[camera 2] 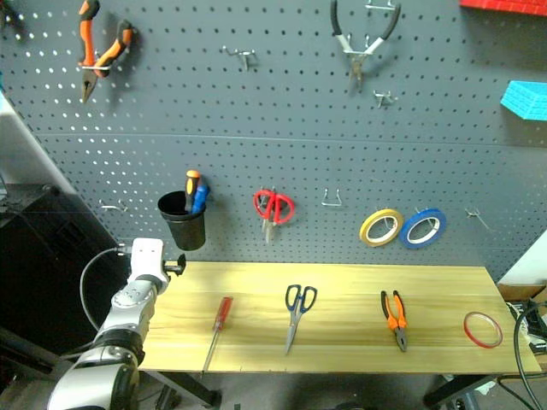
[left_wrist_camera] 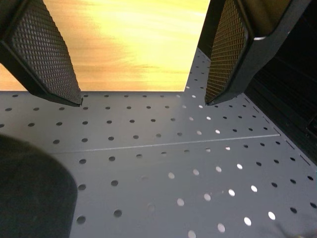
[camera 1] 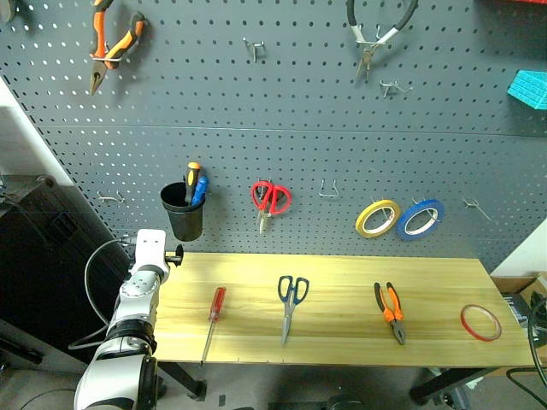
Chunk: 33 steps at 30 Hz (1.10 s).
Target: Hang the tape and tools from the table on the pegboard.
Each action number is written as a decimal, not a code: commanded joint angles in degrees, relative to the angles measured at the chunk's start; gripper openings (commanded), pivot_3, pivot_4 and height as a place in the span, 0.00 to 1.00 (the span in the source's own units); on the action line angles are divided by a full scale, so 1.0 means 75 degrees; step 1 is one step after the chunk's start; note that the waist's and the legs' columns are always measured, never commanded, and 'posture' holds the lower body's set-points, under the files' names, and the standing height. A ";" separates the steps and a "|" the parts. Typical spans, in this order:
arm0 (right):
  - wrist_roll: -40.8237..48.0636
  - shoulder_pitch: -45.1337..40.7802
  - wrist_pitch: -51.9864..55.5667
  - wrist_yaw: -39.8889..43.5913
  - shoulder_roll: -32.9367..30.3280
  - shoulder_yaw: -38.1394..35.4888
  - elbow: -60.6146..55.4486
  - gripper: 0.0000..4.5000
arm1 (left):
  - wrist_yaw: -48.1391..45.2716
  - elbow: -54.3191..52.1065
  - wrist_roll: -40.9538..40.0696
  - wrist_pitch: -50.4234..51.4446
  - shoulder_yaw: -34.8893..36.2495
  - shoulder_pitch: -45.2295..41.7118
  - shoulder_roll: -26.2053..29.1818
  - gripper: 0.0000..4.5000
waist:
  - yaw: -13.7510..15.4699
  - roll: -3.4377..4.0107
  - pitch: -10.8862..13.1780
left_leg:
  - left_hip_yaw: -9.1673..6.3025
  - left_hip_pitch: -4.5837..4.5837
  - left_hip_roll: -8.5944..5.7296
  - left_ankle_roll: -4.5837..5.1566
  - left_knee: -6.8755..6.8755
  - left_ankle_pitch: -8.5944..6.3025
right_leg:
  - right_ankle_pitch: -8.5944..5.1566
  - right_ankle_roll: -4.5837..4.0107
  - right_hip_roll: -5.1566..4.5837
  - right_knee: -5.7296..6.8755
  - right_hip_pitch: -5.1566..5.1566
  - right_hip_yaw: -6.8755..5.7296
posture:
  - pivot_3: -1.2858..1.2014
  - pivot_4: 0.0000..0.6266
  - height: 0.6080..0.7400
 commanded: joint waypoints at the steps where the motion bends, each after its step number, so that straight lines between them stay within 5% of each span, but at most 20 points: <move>1: -0.0012 -0.0112 -0.0206 0.0054 -0.0160 -0.0074 -0.0133 1.00 | 0.0086 -0.0120 0.0021 -0.0321 0.0046 -0.0171 0.0158 0.93 | 0.0000 0.0000 0.0000 | 0.0000 0.0000 0.0000 0.0000 0.0000 0.0000 | 0.0000 0.0000 0.0000 0.0000 0.0000 0.0000 | 0.53 0.00 1.00; 16: 0.0129 0.0169 0.0232 0.0338 0.0205 0.0360 -0.1102 1.00 | -0.0524 -0.0993 -0.0325 0.0127 0.0084 0.0587 0.0043 0.93 | -0.0019 0.0007 -0.0004 | -0.0001 0.0001 0.0006 -0.0002 -0.0002 -0.0002 | 0.0000 0.0000 0.0000 0.0003 0.0000 0.0002 | 0.52 0.00 1.00; 26: 0.0414 0.0765 0.2648 0.0310 0.0776 0.1390 -0.3967 1.00 | -0.2405 -0.6445 -0.0130 0.1866 -0.1563 0.3067 -0.0015 0.93 | -0.0014 0.0001 0.0136 | -0.0005 -0.0001 0.0014 -0.0007 -0.0002 -0.0006 | -0.0003 -0.0004 -0.0037 0.0007 0.0009 0.0017 | 0.52 0.13 1.00; 33: 0.0334 0.0429 0.3912 0.0644 0.0476 0.1988 -0.4059 1.00 | -0.4252 -0.8525 -0.0503 0.3167 -0.2638 0.2915 0.0309 0.93 | -0.0024 0.0040 0.0548 | -0.0025 0.0006 0.0009 -0.0007 0.0007 -0.0004 | -0.0005 -0.0008 -0.0001 0.0002 0.0017 0.0005 | 0.51 0.25 1.00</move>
